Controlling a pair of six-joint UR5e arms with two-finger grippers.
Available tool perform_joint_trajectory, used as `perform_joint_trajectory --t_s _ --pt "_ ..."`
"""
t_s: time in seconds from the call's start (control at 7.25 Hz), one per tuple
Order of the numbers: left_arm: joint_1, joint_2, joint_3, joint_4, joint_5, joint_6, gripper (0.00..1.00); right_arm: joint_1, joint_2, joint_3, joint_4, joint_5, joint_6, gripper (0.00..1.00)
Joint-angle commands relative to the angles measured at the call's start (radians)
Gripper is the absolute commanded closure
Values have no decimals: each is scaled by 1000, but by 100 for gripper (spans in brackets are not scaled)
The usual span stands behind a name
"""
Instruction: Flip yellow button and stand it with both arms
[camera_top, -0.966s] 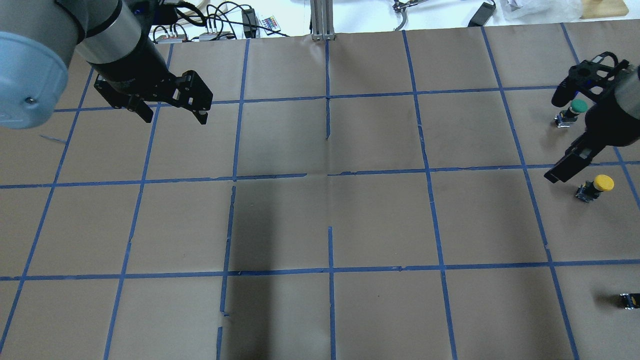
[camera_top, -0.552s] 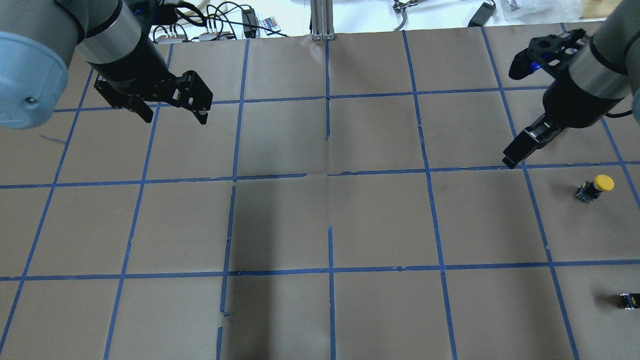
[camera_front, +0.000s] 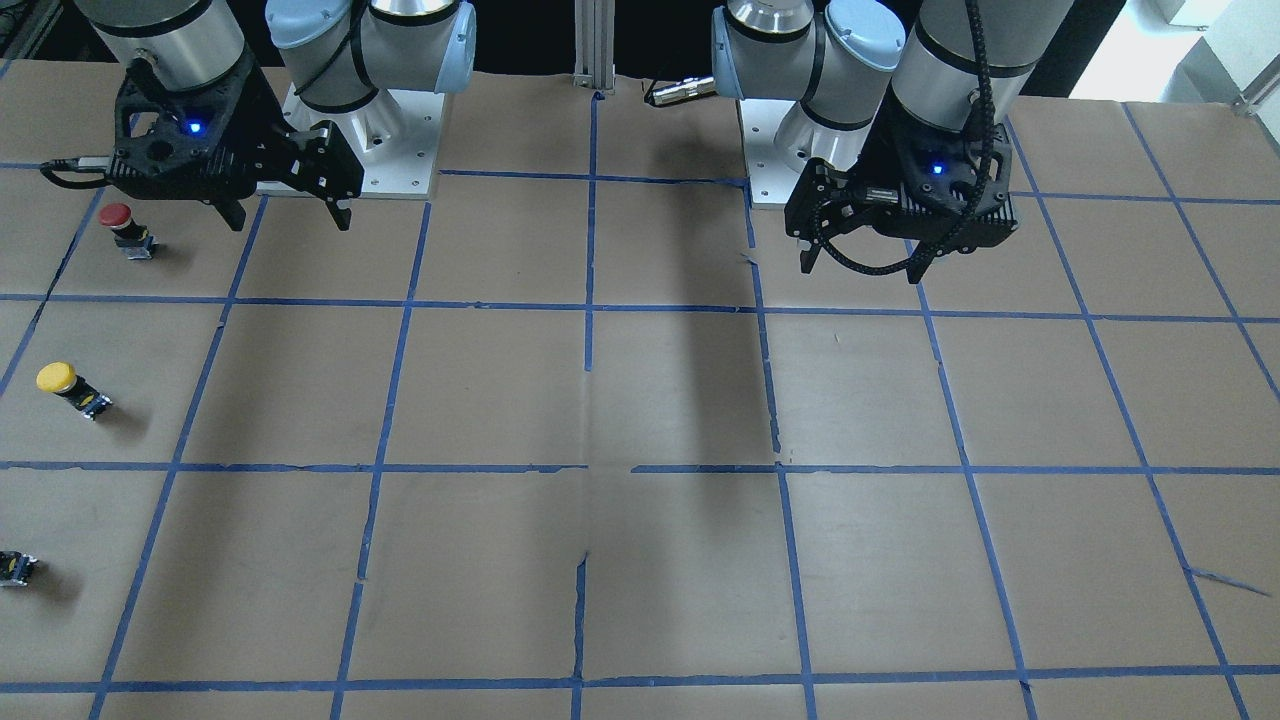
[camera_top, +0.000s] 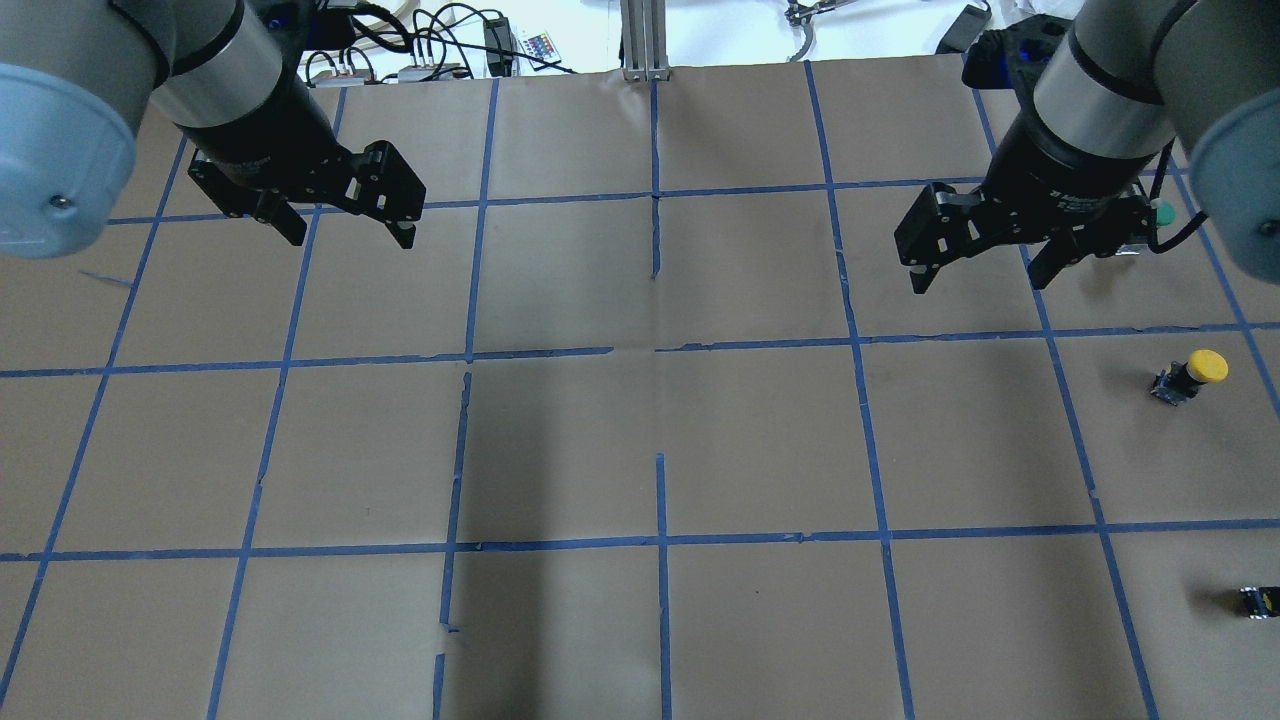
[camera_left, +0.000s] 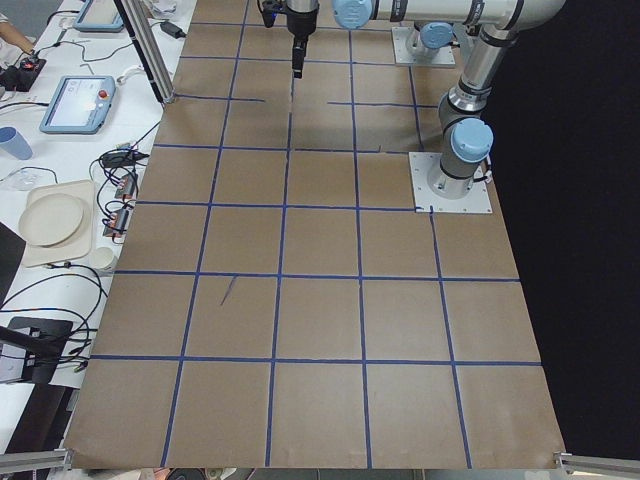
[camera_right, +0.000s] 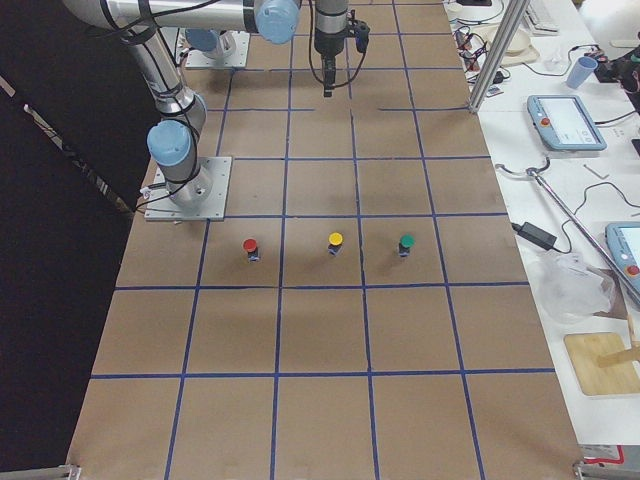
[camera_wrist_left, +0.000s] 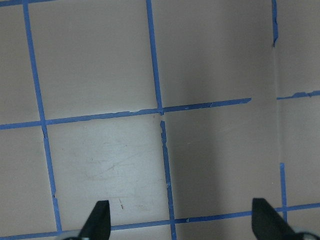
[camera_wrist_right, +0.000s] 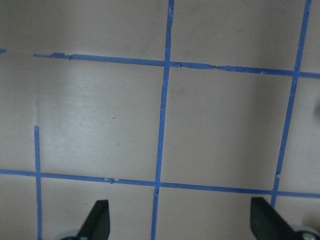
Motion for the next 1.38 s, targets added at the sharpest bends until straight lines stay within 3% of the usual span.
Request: perform_joint_trajectory --t_s 0.0,0.55,0.83,1.24 --pt "0 0 0 0 1 0 0 1 0 -3 4 -11 94 0" --pt "-18 -15 14 -12 3 2 0 3 7 -18 38 -8 108 0" --pt "-29 -95 150 -133 6 3 0 3 5 -14 39 -8 108 0" --pt "-35 -100 175 -152 17 61 0 3 4 -7 36 -8 108 0"
